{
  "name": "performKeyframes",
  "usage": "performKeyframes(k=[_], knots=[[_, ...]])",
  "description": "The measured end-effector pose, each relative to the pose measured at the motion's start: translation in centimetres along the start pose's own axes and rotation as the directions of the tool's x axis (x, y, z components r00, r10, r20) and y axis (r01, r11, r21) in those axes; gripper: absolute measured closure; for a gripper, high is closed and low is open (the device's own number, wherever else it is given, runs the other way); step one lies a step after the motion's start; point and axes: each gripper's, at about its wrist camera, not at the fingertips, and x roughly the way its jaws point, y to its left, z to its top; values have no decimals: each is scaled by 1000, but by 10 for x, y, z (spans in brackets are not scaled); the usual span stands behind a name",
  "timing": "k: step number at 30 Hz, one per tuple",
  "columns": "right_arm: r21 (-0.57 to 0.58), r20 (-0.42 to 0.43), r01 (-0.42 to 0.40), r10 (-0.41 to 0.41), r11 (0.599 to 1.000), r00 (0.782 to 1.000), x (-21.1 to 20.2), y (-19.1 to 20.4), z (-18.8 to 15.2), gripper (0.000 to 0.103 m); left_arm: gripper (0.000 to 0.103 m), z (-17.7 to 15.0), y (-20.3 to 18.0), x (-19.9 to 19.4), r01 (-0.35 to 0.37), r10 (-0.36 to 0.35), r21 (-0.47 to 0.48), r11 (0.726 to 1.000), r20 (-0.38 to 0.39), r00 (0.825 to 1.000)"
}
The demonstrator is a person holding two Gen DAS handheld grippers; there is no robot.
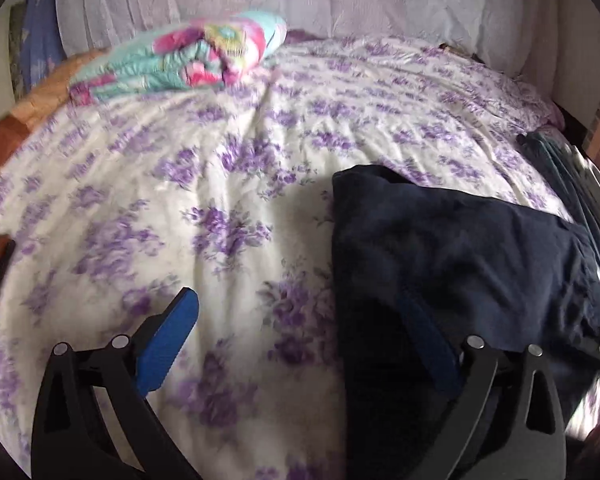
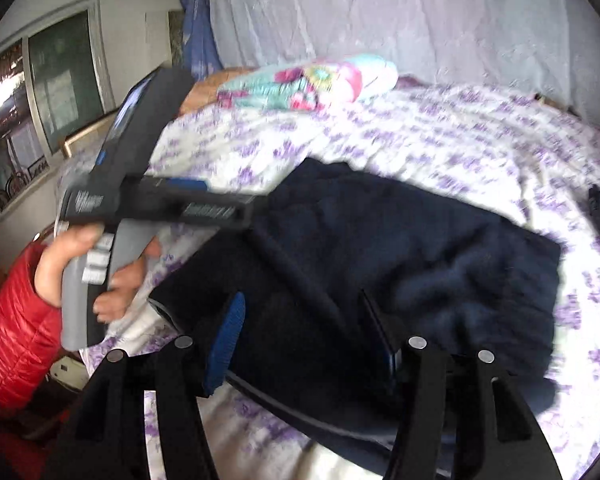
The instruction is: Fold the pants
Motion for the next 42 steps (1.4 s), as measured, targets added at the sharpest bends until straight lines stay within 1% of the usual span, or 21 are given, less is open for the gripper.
performKeyframes(k=[2, 3, 5, 7, 9, 11, 13, 14, 18, 22, 26, 30, 33, 42], knots=[[-8, 39, 62, -62, 998, 997, -14, -5, 0, 43, 6, -7, -2, -10, -18, 18, 17, 1000, 19, 1000], [-5, 50, 90, -90, 996, 995, -18, -9, -1, 41, 6, -10, -2, -14, -11, 11, 16, 1000, 22, 1000], [18, 64, 122, -123, 992, 990, -23, -21, -2, 39, 6, -16, 0, -21, 5, -5, -3, 1000, 25, 1000], [47, 57, 141, -143, 989, 988, -23, -32, -6, 39, 6, -21, -1, -26, 25, -25, -20, 999, 29, 999], [57, 30, 164, -166, 985, 986, -16, -41, -11, 38, 6, -27, -4, -29, 36, -35, -24, 999, 29, 999], [23, 25, 184, -184, 983, 983, -10, -40, -16, 36, 6, -34, -12, -27, 24, -24, 2, 1000, 17, 1000], [-2, 26, 200, -200, 980, 979, -8, -34, -16, 30, 5, -40, -17, -24, -5, 5, 12, 1000, 23, 1000], [-11, 28, 208, -208, 978, 978, -6, -31, -16, 29, 5, -41, -17, -24, -8, 8, 7, 1000, 26, 1000], [5, 44, 195, -195, 981, 980, -10, -34, -18, 28, 6, -44, -13, -31, -4, 4, -2, 1000, 31, 1000], [66, 76, 155, -159, 986, 984, -24, -42, -19, 28, 6, -47, -13, -37, -16, 15, 7, 1000, 39, 999], [136, 115, 145, -161, 980, 980, -42, -57, -16, 28, 6, -48, -11, -40, -11, 10, 7, 1000, 35, 999], [193, 134, 139, -167, 971, 977, -55, -71, -16, 27, 6, -49, -11, -40, -13, 13, 5, 1000, 37, 999], [212, 135, 131, -161, 968, 978, -57, -76, -17, 27, 6, -48, -11, -40, -16, 16, 7, 1000, 36, 999], [211, 135, 106, -136, 972, 981, -50, -74, -15, 27, 6, -50, -12, -45, -20, 20, 9, 1000, 30, 999]])
